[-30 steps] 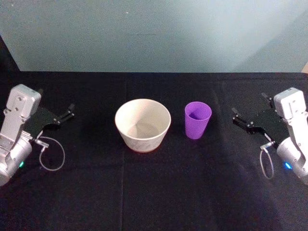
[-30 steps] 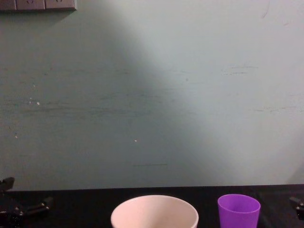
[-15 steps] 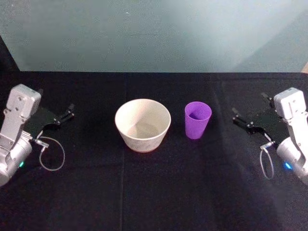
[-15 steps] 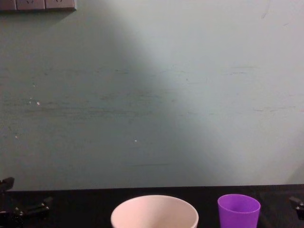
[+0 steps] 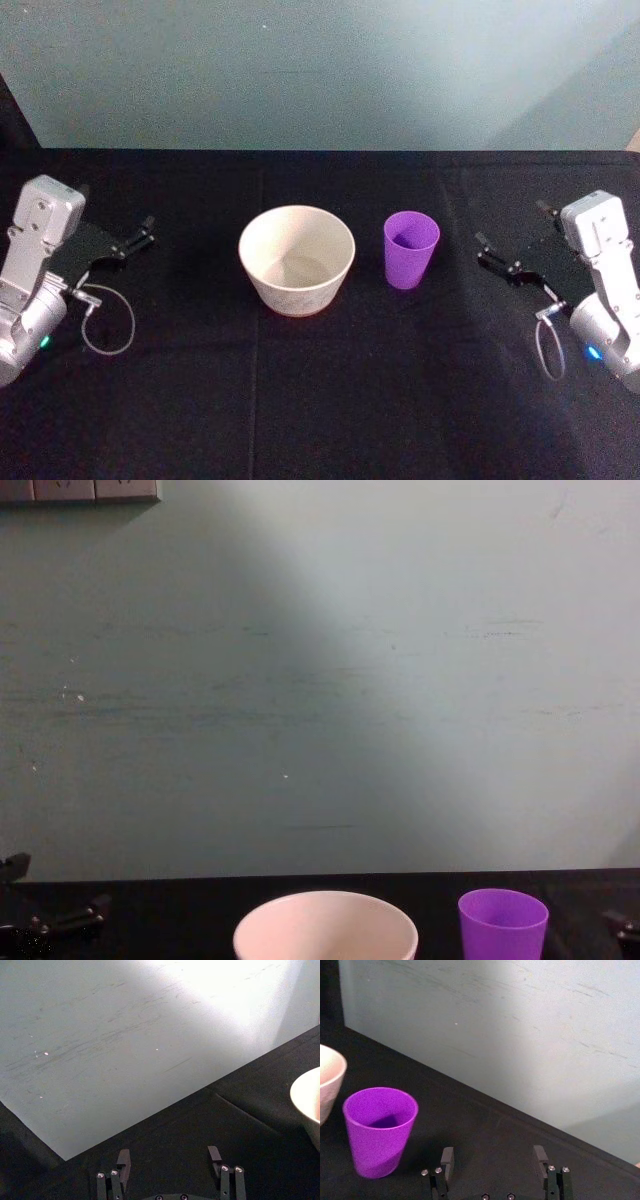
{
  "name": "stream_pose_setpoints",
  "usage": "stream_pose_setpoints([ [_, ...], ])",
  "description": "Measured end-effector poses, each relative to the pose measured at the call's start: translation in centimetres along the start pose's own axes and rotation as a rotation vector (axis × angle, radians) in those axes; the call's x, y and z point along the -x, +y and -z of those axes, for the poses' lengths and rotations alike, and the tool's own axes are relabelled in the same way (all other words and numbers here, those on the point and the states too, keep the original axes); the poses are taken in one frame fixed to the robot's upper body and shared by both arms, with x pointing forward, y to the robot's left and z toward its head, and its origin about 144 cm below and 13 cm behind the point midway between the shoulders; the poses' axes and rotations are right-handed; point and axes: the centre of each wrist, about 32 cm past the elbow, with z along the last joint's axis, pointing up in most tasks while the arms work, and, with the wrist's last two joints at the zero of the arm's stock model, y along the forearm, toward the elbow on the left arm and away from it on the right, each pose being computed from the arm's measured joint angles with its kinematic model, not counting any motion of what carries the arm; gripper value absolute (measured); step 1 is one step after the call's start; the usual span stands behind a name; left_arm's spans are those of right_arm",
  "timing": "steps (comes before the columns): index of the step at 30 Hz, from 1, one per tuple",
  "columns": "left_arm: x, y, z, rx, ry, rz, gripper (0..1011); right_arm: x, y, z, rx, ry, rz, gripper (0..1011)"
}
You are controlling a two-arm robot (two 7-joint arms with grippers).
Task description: Pick up the cup and pour the mung beans from the cup into the bowl.
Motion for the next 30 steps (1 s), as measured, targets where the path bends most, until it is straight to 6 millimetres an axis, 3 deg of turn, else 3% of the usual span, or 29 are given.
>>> stream_pose_setpoints([
  [13,0.0,0.0,0.0,0.0,0.0,0.0,1000,1.8,-0.6,0.3,-0.013,0.038,-0.079,1003],
  [30,0.0,0.0,0.0,0.0,0.0,0.0,1000,4.8,1.0,0.0,-0.052,0.091,-0.188,1003],
])
